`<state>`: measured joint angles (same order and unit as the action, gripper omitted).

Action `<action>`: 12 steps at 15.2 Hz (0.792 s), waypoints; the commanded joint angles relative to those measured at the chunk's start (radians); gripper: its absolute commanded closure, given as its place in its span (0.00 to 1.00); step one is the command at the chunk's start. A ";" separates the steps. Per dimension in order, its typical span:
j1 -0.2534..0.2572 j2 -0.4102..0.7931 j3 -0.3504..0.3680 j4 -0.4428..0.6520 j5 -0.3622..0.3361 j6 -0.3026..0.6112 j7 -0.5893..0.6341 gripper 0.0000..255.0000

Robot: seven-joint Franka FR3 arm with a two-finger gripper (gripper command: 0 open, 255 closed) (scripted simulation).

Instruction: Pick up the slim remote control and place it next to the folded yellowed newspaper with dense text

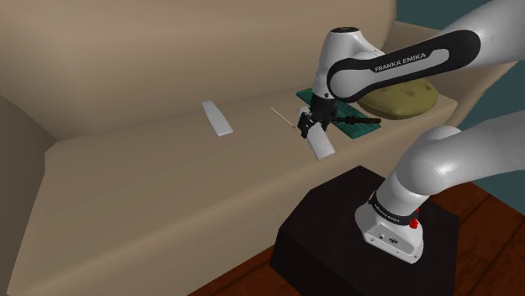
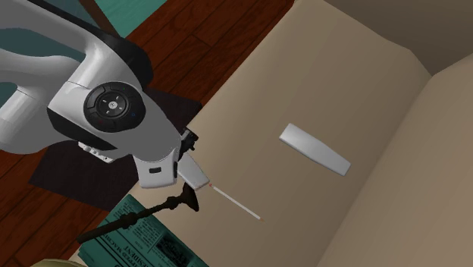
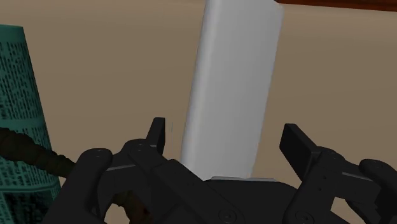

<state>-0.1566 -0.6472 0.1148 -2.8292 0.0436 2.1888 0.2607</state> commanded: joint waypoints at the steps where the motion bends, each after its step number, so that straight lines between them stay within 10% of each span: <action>1: 0.001 -0.023 -0.002 0.021 -0.001 -0.044 -0.001 0.00; 12: 0.002 -0.069 -0.007 0.090 -0.002 -0.159 -0.002 0.00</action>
